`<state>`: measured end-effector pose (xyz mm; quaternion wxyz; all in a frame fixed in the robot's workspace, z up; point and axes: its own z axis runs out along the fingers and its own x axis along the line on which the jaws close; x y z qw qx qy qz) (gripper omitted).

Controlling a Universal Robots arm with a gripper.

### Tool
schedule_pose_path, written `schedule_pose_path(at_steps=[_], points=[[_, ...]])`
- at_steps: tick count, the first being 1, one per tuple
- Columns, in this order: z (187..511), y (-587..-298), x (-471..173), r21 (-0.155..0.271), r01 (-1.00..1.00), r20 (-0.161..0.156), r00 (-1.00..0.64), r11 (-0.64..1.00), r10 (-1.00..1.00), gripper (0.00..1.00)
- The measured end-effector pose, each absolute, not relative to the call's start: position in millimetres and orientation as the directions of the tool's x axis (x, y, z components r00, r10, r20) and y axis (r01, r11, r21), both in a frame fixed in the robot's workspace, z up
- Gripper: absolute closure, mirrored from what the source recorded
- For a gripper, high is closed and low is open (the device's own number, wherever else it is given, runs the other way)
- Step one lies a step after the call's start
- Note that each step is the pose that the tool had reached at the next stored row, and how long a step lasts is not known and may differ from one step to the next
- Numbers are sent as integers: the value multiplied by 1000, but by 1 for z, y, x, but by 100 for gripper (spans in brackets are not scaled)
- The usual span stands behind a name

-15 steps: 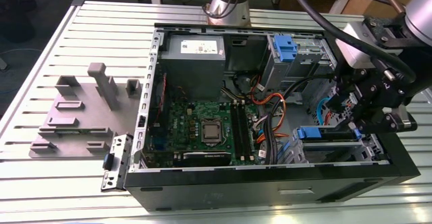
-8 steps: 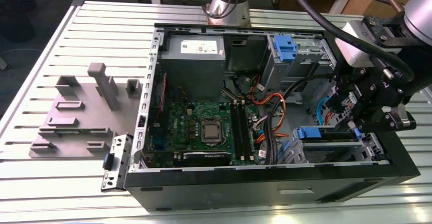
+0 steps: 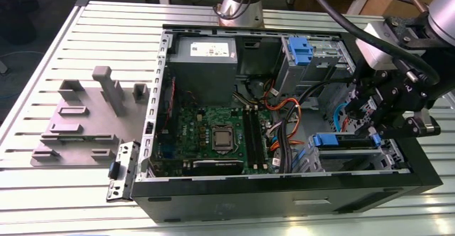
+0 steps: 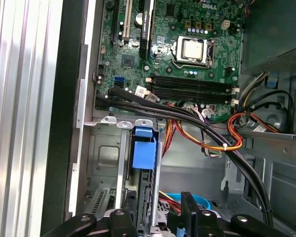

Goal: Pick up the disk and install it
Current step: 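Insert the first disk wire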

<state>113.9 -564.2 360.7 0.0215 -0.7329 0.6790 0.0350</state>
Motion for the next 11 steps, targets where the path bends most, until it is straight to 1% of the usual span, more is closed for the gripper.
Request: schedule_pose_path(at_steps=[11], points=[[373, -564, 114, 16, -997, -83, 75, -77, -994, 52]])
